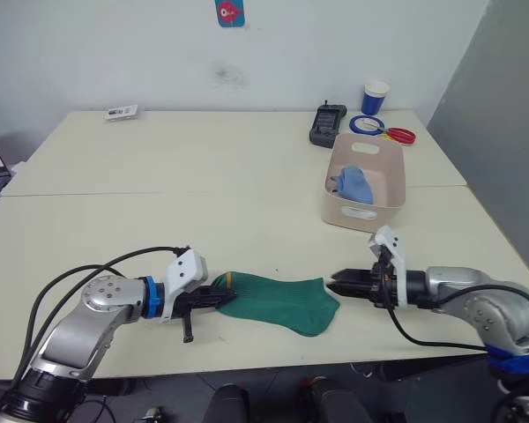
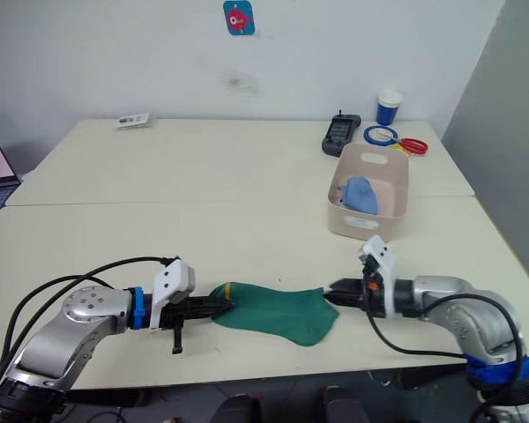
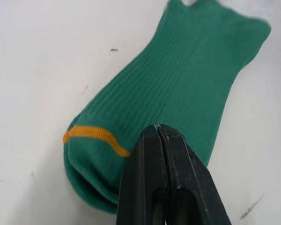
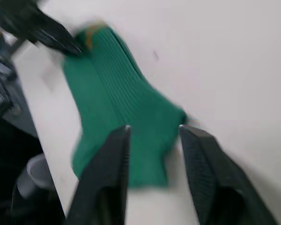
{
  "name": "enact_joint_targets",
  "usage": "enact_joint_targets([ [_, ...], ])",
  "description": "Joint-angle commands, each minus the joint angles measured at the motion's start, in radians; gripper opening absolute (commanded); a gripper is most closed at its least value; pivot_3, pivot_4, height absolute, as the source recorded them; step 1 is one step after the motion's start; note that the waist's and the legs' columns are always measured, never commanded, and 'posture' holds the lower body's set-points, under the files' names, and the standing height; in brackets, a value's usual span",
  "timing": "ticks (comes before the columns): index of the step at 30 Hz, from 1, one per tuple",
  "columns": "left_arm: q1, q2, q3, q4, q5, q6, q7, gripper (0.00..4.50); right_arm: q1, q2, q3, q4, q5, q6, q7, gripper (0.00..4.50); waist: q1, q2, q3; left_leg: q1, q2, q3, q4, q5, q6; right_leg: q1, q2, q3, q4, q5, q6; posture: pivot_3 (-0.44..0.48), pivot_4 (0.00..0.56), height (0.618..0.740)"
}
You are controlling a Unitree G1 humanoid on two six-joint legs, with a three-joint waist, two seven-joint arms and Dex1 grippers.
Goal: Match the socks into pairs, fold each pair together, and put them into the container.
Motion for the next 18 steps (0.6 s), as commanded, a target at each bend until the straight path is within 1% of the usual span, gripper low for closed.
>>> enact_joint_targets([
  [1,-0.016,-0.009,-0.054,0.01,0.065,-0.025,0.015,0.0,-0.016,0.006,-0.003,-0.028,0.047,0.101,-0.04,3.11,0.0,0.0,0.0,0.0,0.0,0.0,0.0,0.0,0.0,0.0,0.0,0.0,0.0,0.0,0.0,0.0,0.15,0.74],
  [4,-0.012,-0.015,-0.093,0.031,0.112,-0.039,0.025,0.0,-0.017,0.022,0.021,-0.022,0.048,0.141,-0.071,4.19,-0.001,0.001,0.0,0.0,0.0,0.0,0.0,0.0,0.0,0.0,0.001,0.0,0.0,0.0,0.0,0.0,0.15,0.74],
  [5,-0.009,-0.015,-0.101,0.031,0.119,-0.039,0.023,0.0,-0.018,0.031,0.027,-0.015,0.045,0.146,-0.084,4.45,-0.002,0.001,-0.001,0.0,0.0,0.0,0.0,0.0,0.0,0.0,0.0,0.0,0.0,0.0,0.0,0.0,0.15,0.74],
  [8,-0.004,-0.017,-0.114,0.029,0.131,-0.035,0.022,0.0,-0.031,0.051,0.051,0.005,0.049,0.158,-0.088,4.45,-0.002,0.001,-0.003,0.003,0.0,0.0,0.0,0.0,0.0,0.003,0.0,0.0,0.0,0.0,0.0,0.0,0.15,0.74],
  [13,-0.008,-0.026,-0.113,0.032,0.125,-0.021,0.031,0.0,-0.085,0.129,0.057,0.035,0.077,0.231,-0.11,4.45,-0.003,0.002,-0.004,0.004,0.0,0.0,-0.001,0.0,0.0,0.004,0.0,0.0,0.0,0.0,0.0,0.0,0.15,0.74],
  [18,-0.013,-0.029,-0.117,0.035,0.128,-0.015,0.034,0.0,-0.119,0.249,-0.02,0.086,0.169,0.401,-0.131,4.45,-0.003,0.002,-0.004,0.004,0.0,0.0,-0.001,0.0,0.0,0.004,0.0,0.0,0.0,0.0,0.0,0.0,0.15,0.74],
])
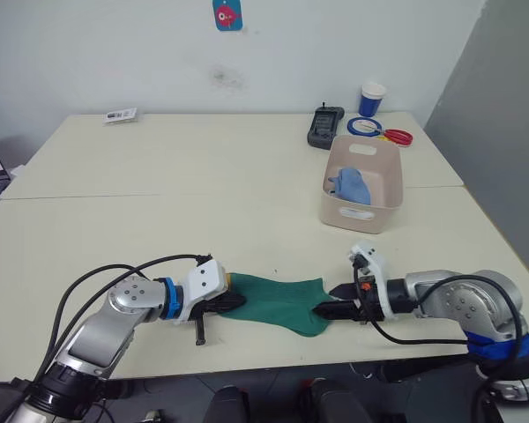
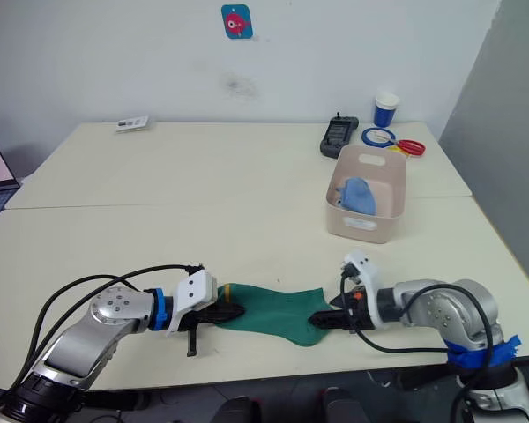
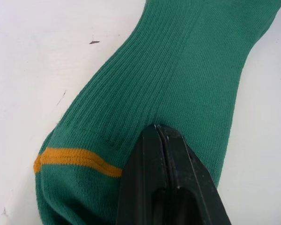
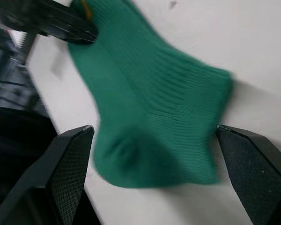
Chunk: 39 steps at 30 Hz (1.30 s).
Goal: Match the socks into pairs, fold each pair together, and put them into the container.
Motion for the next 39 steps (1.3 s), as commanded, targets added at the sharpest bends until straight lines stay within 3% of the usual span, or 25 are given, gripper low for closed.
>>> enact_joint_targets([
  [1,0.016,-0.007,-0.039,0.023,0.031,0.025,0.004,0.0,-0.011,0.05,-0.061,0.044,0.103,0.083,-0.03,4.45,0.0,0.0,0.0,0.0,0.0,0.0,0.0,0.0,0.0,0.0,0.0,0.0,0.0,0.0,0.0,0.0,0.15,0.74],
  [5,0.021,-0.007,-0.035,0.022,0.03,0.027,0.007,0.0,-0.022,0.073,-0.119,0.123,0.181,0.084,-0.106,4.45,0.001,0.0,0.0,-0.001,0.0,0.0,0.0,0.0,0.0,0.0,0.0,0.0,0.0,0.0,0.0,0.0,0.15,0.74],
  [18,0.011,-0.023,0.011,-0.016,-0.049,0.048,-0.021,0.0,-0.042,0.079,-0.22,0.212,0.333,0.084,-0.276,0.04,0.0,0.0,0.0,-0.001,0.0,0.0,0.0,0.0,0.0,-0.001,0.0,0.0,0.0,0.0,0.0,0.0,0.15,0.74],
  [22,-0.004,-0.033,0.036,-0.052,-0.108,0.055,-0.044,0.0,-0.045,0.07,-0.226,0.221,0.37,0.084,-0.296,0.04,-0.001,0.0,0.0,-0.004,0.0,0.0,0.0,0.0,0.0,-0.004,0.0,0.0,0.0,0.0,0.0,0.0,0.15,0.74],
  [28,-0.069,-0.055,0.063,-0.09,-0.205,0.129,-0.062,0.0,-0.039,-0.064,-0.162,0.225,0.424,0.084,-0.19,0.04,0.0,0.0,0.001,-0.007,-0.001,0.0,0.0,0.0,0.0,-0.007,0.001,0.0,0.0,0.0,0.0,0.0,0.15,0.74],
  [31,-0.11,-0.082,0.04,-0.028,-0.161,0.124,-0.021,0.0,-0.06,-0.123,-0.142,0.265,0.411,0.084,-0.129,0.04,-0.001,0.0,0.001,-0.007,-0.001,0.0,0.0,0.0,0.0,-0.007,0.002,0.0,0.0,0.0,0.0,0.0,0.15,0.74],
  [39,-0.091,-0.02,-0.07,0.057,0.007,0.069,-0.036,0.0,-0.122,-0.148,-0.116,0.319,0.366,0.084,-0.054,0.04,-0.005,0.0,0.001,-0.007,0.001,-0.001,-0.001,0.0,0.001,-0.009,0.007,0.002,0.0,0.0,0.0,0.0,0.15,0.74],
])
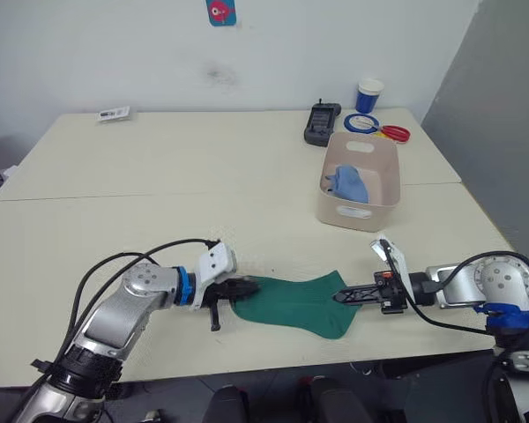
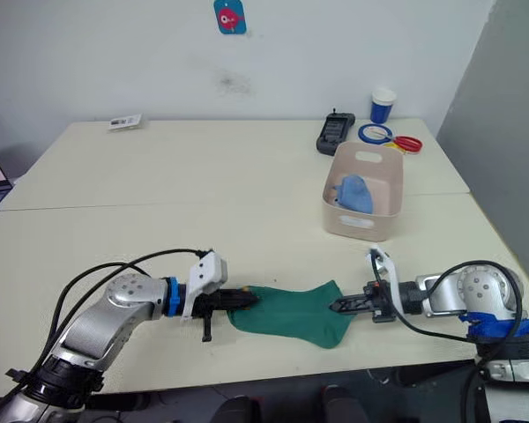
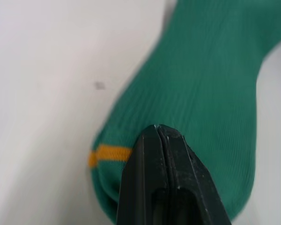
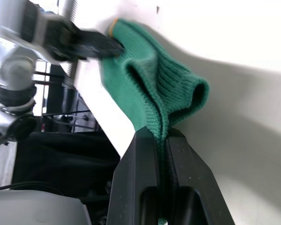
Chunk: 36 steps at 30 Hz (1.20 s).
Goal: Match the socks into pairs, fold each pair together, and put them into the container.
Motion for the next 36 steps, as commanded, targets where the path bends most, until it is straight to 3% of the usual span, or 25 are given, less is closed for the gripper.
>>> enact_joint_targets([
  [1,0.005,0.019,-0.035,0.024,0.062,-0.017,0.0,0.0,-0.03,0.009,0.002,-0.011,0.007,0.007,0.031,0.04,0.001,0.0,0.0,0.0,0.0,0.0,0.0,0.0,0.0,0.0,0.0,0.0,0.0,0.0,0.0,0.0,0.15,0.74],
  [11,-0.002,-0.011,-0.069,0.052,0.098,-0.014,0.022,0.0,-0.106,0.137,0.011,-0.019,0.097,0.007,-0.069,0.04,0.001,0.002,-0.001,0.001,0.0,0.001,0.0,0.0,0.0,0.002,-0.001,0.001,0.001,0.0,0.001,0.0,0.15,0.74],
  [21,-0.013,-0.018,-0.077,0.061,0.105,-0.018,0.024,0.0,-0.149,0.353,0.0,0.041,0.005,-0.003,-0.201,0.04,0.002,0.002,-0.001,0.001,0.0,0.001,0.0,0.0,0.0,0.002,-0.001,0.001,0.0,0.0,0.001,0.0,0.15,0.74],
  [32,0.004,-0.012,-0.064,0.047,0.106,-0.008,0.038,0.0,-0.163,0.425,0.069,0.055,-0.098,-0.059,-0.142,0.04,0.002,0.002,-0.002,0.001,0.0,0.001,0.0,0.0,0.0,0.001,-0.001,0.0,0.001,0.0,0.0,0.0,0.15,0.74],
  [36,0.013,-0.01,-0.063,0.037,0.103,-0.005,0.042,0.0,-0.172,0.452,0.039,0.079,-0.112,-0.07,-0.133,1.13,0.002,0.002,-0.002,0.001,0.0,0.001,0.0,0.0,0.0,0.002,-0.001,0.0,0.001,0.0,0.0,0.0,0.15,0.74],
])
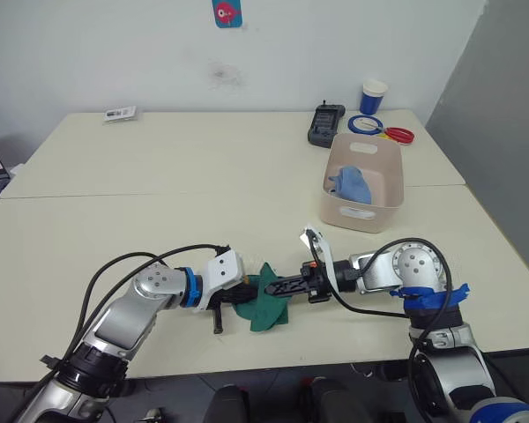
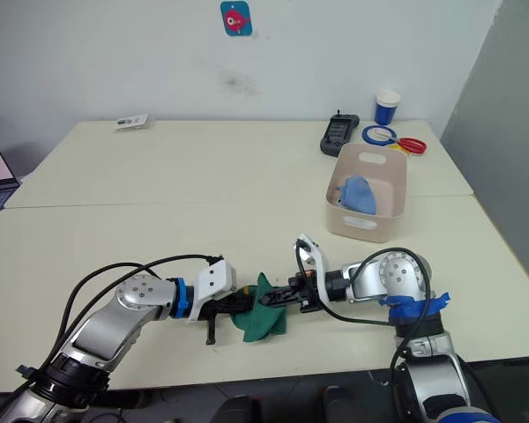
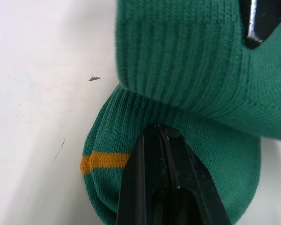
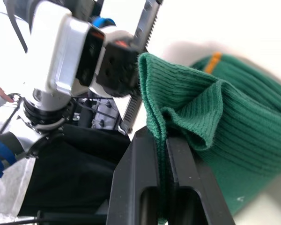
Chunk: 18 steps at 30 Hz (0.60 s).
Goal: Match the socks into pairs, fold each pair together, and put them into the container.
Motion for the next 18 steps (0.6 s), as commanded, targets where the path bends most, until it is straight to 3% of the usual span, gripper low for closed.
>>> enact_joint_targets([
  [1,0.035,0.012,-0.025,0.024,0.038,0.03,0.01,0.0,-0.027,0.024,-0.041,0.012,0.002,-0.015,0.021,1.55,0.0,0.0,0.0,0.0,0.0,0.0,0.0,0.0,0.0,0.0,0.0,0.0,0.0,0.0,0.0,0.0,0.15,0.74],
  [9,0.034,0.016,-0.023,0.028,0.04,0.025,0.011,0.0,-0.037,0.075,-0.124,0.023,0.018,0.026,0.006,4.32,0.0,0.0,0.0,0.0,0.0,0.0,0.0,0.0,0.0,0.0,0.0,0.0,0.0,0.0,0.0,0.0,0.15,0.74],
  [10,0.034,0.017,-0.023,0.028,0.04,0.025,0.011,0.0,-0.039,0.079,-0.138,0.023,0.024,0.038,0.007,4.46,0.0,0.0,0.0,0.0,0.0,0.0,0.0,0.0,0.0,0.0,0.0,0.0,0.0,0.0,0.0,0.0,0.15,0.74],
  [12,0.035,0.018,-0.021,0.028,0.039,0.025,0.01,0.0,-0.036,0.067,-0.143,-0.003,0.031,0.047,0.03,4.46,0.0,0.0,0.0,0.0,0.0,0.0,0.0,0.0,0.0,0.0,0.0,0.0,0.0,0.0,0.0,0.0,0.15,0.74],
  [15,0.037,0.021,-0.019,0.027,0.038,0.023,0.01,0.0,0.044,-0.124,0.125,-0.236,-0.13,-0.247,0.252,4.46,0.002,0.001,0.0,-0.001,-0.001,0.0,0.0,0.0,0.0,-0.001,0.0,0.0,-0.001,0.0,0.0,0.0,0.15,0.74],
  [18,0.038,0.028,-0.008,0.027,0.033,0.025,0.005,0.0,0.102,-0.235,0.287,-0.311,-0.292,-0.526,0.402,3.9,-0.001,0.0,0.0,0.0,-0.001,0.0,0.0,0.0,0.0,0.0,0.0,0.0,-0.002,0.0,0.0,0.0,0.15,0.74],
])
